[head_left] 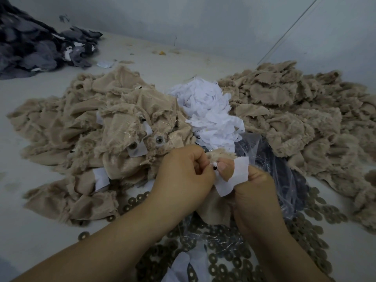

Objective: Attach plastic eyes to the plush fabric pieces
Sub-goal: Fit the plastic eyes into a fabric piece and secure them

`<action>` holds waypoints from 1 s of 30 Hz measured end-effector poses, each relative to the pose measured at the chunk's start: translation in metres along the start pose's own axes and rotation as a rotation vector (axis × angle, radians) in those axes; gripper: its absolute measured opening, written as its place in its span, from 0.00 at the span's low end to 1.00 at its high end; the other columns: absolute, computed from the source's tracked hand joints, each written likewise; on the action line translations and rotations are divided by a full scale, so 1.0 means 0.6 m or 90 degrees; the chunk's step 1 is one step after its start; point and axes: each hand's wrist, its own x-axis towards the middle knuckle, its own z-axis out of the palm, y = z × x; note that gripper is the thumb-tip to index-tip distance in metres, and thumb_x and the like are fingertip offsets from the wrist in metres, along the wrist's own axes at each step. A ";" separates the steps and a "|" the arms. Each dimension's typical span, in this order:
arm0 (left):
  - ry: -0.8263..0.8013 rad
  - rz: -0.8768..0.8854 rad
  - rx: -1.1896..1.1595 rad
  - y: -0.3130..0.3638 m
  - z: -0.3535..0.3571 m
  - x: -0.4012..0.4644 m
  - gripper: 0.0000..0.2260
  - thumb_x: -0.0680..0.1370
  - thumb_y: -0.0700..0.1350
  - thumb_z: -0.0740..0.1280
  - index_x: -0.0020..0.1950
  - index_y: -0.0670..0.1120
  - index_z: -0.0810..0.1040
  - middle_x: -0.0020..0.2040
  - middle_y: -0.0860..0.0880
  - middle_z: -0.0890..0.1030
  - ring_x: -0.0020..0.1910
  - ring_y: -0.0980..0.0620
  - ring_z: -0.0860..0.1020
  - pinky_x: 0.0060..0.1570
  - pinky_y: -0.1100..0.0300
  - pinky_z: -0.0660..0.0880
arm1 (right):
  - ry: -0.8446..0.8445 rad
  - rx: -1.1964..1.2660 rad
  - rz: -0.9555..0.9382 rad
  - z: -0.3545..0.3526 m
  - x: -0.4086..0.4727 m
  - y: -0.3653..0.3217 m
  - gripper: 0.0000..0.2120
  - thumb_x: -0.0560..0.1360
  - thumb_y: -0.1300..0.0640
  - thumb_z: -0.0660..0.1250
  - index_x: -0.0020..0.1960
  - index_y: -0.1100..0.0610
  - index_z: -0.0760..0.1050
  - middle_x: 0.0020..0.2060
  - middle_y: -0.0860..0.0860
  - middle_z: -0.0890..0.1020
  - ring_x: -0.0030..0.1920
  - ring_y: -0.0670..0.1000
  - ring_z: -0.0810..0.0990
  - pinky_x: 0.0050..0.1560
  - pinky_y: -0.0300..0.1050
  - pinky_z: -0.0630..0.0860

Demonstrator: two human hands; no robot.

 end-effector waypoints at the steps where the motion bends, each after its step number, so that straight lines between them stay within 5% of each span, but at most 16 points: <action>1: -0.001 0.010 0.015 -0.001 -0.001 0.001 0.12 0.73 0.36 0.70 0.31 0.44 0.73 0.20 0.54 0.68 0.20 0.58 0.64 0.22 0.70 0.61 | 0.007 -0.001 -0.004 -0.001 0.002 0.002 0.13 0.61 0.49 0.76 0.43 0.53 0.87 0.41 0.56 0.87 0.41 0.54 0.87 0.41 0.45 0.83; 8: -0.038 -0.024 -0.018 -0.003 -0.029 0.018 0.12 0.70 0.37 0.76 0.31 0.43 0.76 0.21 0.45 0.73 0.20 0.56 0.67 0.23 0.66 0.65 | 0.027 -0.028 0.041 0.005 0.002 -0.010 0.15 0.59 0.46 0.77 0.43 0.50 0.87 0.43 0.53 0.88 0.42 0.50 0.87 0.39 0.41 0.81; 12: -0.239 -0.084 0.093 -0.015 -0.077 0.033 0.09 0.69 0.42 0.79 0.33 0.44 0.80 0.22 0.50 0.76 0.21 0.57 0.69 0.23 0.68 0.67 | 0.047 -0.047 0.034 0.004 0.002 -0.013 0.09 0.63 0.48 0.75 0.42 0.48 0.87 0.42 0.49 0.88 0.42 0.45 0.86 0.39 0.35 0.79; 17: -0.483 -0.064 0.452 -0.042 -0.109 0.035 0.07 0.68 0.50 0.79 0.36 0.51 0.82 0.29 0.59 0.79 0.30 0.62 0.76 0.27 0.70 0.69 | 0.036 -0.026 0.052 0.012 -0.002 -0.015 0.08 0.61 0.50 0.76 0.40 0.47 0.87 0.40 0.47 0.88 0.40 0.43 0.86 0.37 0.34 0.79; 21: -0.479 -0.063 0.550 -0.066 -0.112 0.023 0.10 0.67 0.51 0.79 0.38 0.51 0.79 0.37 0.56 0.79 0.36 0.58 0.76 0.32 0.63 0.72 | 0.046 -0.010 0.067 0.016 -0.004 -0.016 0.07 0.61 0.53 0.75 0.39 0.47 0.87 0.38 0.47 0.88 0.38 0.43 0.86 0.35 0.34 0.78; 27: -0.510 -0.058 0.499 -0.072 -0.104 0.014 0.06 0.70 0.46 0.77 0.43 0.48 0.82 0.36 0.57 0.78 0.35 0.58 0.76 0.30 0.69 0.68 | 0.048 -0.026 0.062 0.017 -0.003 -0.016 0.12 0.72 0.62 0.72 0.36 0.47 0.87 0.36 0.46 0.87 0.36 0.42 0.85 0.34 0.33 0.77; 30: -0.505 -0.041 0.514 -0.070 -0.096 0.013 0.02 0.74 0.41 0.72 0.45 0.44 0.82 0.43 0.49 0.82 0.41 0.51 0.79 0.37 0.60 0.76 | 0.043 -0.023 0.061 0.018 -0.005 -0.017 0.13 0.73 0.63 0.72 0.37 0.48 0.87 0.38 0.47 0.88 0.38 0.42 0.85 0.36 0.33 0.78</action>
